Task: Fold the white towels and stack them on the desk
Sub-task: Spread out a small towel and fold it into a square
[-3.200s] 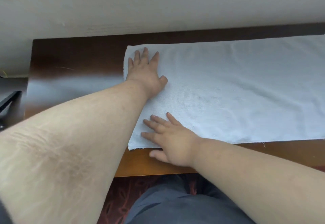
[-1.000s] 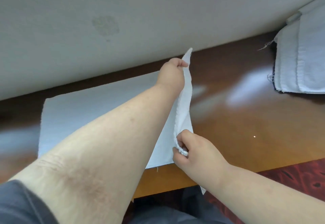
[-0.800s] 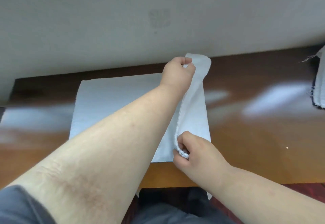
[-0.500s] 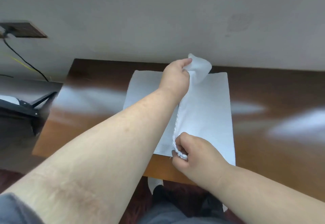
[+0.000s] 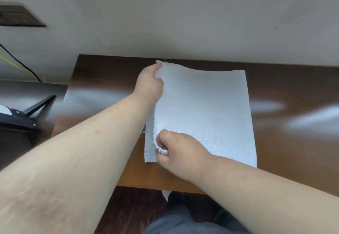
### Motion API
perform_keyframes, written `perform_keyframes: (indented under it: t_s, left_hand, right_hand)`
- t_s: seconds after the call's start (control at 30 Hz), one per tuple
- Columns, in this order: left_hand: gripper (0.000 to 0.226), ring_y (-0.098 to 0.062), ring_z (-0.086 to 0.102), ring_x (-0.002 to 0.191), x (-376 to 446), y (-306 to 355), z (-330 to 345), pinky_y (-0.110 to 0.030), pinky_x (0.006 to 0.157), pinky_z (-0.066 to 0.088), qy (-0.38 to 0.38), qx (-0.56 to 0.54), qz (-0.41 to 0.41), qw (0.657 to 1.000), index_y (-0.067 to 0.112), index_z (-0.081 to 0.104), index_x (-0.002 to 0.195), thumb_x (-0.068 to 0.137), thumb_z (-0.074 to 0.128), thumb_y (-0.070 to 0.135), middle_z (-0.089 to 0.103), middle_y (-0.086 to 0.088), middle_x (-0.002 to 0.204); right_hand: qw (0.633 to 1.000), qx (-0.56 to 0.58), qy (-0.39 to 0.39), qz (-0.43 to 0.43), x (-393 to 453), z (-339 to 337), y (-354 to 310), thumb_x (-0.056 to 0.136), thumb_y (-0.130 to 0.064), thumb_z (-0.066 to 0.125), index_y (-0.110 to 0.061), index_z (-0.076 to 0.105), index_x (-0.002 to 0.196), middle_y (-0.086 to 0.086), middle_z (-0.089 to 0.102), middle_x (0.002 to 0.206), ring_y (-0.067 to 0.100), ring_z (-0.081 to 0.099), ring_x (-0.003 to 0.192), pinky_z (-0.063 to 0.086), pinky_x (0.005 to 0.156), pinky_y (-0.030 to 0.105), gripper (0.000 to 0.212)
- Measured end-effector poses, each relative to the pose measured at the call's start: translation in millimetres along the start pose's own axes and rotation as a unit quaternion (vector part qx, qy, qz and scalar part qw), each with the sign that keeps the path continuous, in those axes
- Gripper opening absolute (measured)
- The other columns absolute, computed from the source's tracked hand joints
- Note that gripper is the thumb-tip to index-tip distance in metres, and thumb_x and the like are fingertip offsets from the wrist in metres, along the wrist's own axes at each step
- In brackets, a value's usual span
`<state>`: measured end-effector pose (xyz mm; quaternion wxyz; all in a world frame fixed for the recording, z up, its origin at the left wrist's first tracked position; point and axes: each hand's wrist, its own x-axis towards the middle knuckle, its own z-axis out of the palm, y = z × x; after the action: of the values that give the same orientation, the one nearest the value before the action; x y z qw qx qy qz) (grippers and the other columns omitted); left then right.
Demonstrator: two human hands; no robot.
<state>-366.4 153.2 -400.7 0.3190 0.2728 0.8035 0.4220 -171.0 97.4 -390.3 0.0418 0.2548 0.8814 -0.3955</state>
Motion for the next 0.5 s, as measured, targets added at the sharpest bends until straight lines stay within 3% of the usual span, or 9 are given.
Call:
perform_keyframes:
  t_s: [0.13,0.17,0.27,0.37,0.43,0.5]
  left_hand:
    - [0.062,-0.02,0.054,0.122,21,-36,0,-0.026,0.097,0.049,-0.023,0.05,-0.032,0.998,0.021,0.045,0.145,0.089,0.039,-0.004,0.046,-0.002,0.146]
    - [0.061,-0.019,0.052,0.124,24,-43,0,-0.024,0.099,0.046,-0.028,0.059,-0.039,0.997,0.021,0.045,0.145,0.089,0.04,-0.004,0.046,-0.002,0.146]
    - [0.061,-0.013,0.05,0.115,28,-56,3,-0.007,0.085,0.041,-0.041,0.103,-0.043,0.993,0.02,0.042,0.147,0.09,0.044,-0.002,0.044,-0.001,0.145]
    - [0.066,-0.026,0.035,0.131,23,-59,10,-0.027,0.105,0.036,-0.039,0.243,-0.022,0.969,0.027,0.034,0.15,0.09,0.051,0.007,0.029,-0.004,0.151]
    - [0.066,-0.029,0.026,0.134,14,-55,15,-0.033,0.107,0.028,-0.012,0.3,0.005,0.954,0.03,0.032,0.15,0.09,0.054,0.014,0.023,-0.004,0.153]
    - [0.06,-0.029,0.029,0.129,-3,-50,26,-0.031,0.104,0.026,0.016,0.32,0.059,0.945,0.031,0.039,0.144,0.089,0.054,0.013,0.029,-0.004,0.148]
  right_hand:
    - [0.998,-0.009,-0.037,0.042,18,24,4,0.089,-0.03,0.052,-0.031,0.044,0.085,-0.012,0.047,0.075,0.015,0.049,0.073,0.04,0.059,0.029,0.009]
    - [0.997,-0.014,-0.051,0.054,21,29,5,0.09,-0.029,0.052,-0.03,0.049,0.09,-0.011,0.051,0.079,0.017,0.051,0.078,0.045,0.063,0.031,0.003]
    - [0.987,-0.031,-0.137,0.075,25,37,11,0.09,-0.03,0.054,-0.027,0.06,0.118,-0.004,0.06,0.109,0.02,0.054,0.106,0.05,0.088,0.037,0.029]
    - [0.979,-0.022,-0.191,0.06,31,21,20,0.088,-0.03,0.055,-0.027,0.057,0.134,-0.005,0.057,0.134,0.015,0.048,0.125,0.04,0.105,0.029,0.046]
    - [0.988,0.012,-0.132,0.076,41,-6,34,0.09,-0.022,0.054,-0.023,0.061,0.131,-0.003,0.061,0.132,0.014,0.054,0.122,0.036,0.1,0.019,0.042]
    - [0.996,0.006,-0.009,0.085,54,-39,58,0.091,-0.016,0.054,-0.019,0.067,0.123,0.0,0.066,0.124,0.018,0.059,0.115,0.038,0.097,0.019,0.035]
